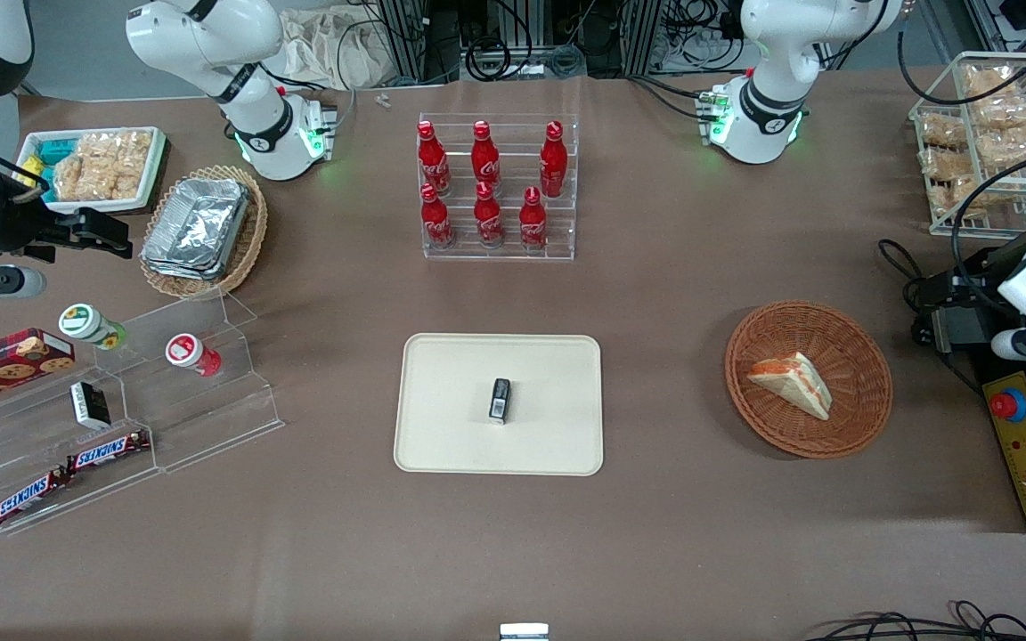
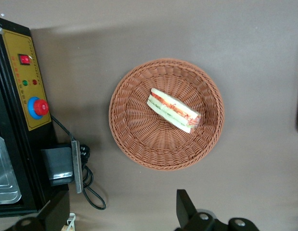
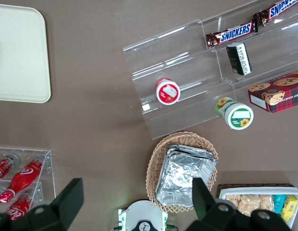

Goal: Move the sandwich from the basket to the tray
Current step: 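Move the left gripper over the wicker basket toward the sandwich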

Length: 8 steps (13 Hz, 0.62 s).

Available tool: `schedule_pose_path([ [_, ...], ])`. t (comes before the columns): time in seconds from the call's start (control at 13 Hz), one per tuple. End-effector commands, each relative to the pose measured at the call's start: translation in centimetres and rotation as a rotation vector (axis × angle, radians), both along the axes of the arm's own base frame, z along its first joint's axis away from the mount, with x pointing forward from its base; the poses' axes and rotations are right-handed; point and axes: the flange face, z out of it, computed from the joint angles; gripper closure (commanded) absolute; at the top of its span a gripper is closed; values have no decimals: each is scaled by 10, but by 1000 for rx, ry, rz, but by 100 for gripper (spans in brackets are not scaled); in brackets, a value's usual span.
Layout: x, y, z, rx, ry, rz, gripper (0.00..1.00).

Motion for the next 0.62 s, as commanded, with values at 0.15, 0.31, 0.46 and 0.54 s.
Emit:
schedule_pose_path([
  [0.15, 4, -9, -61, -37, -6, 34, 0],
  [0.31, 2, -25, -90, -31, -18, 118, 0],
  [0.46, 5, -42, -116, -28, -29, 171, 0],
  [0.54, 9, -43, -135, -19, -8, 218, 0],
])
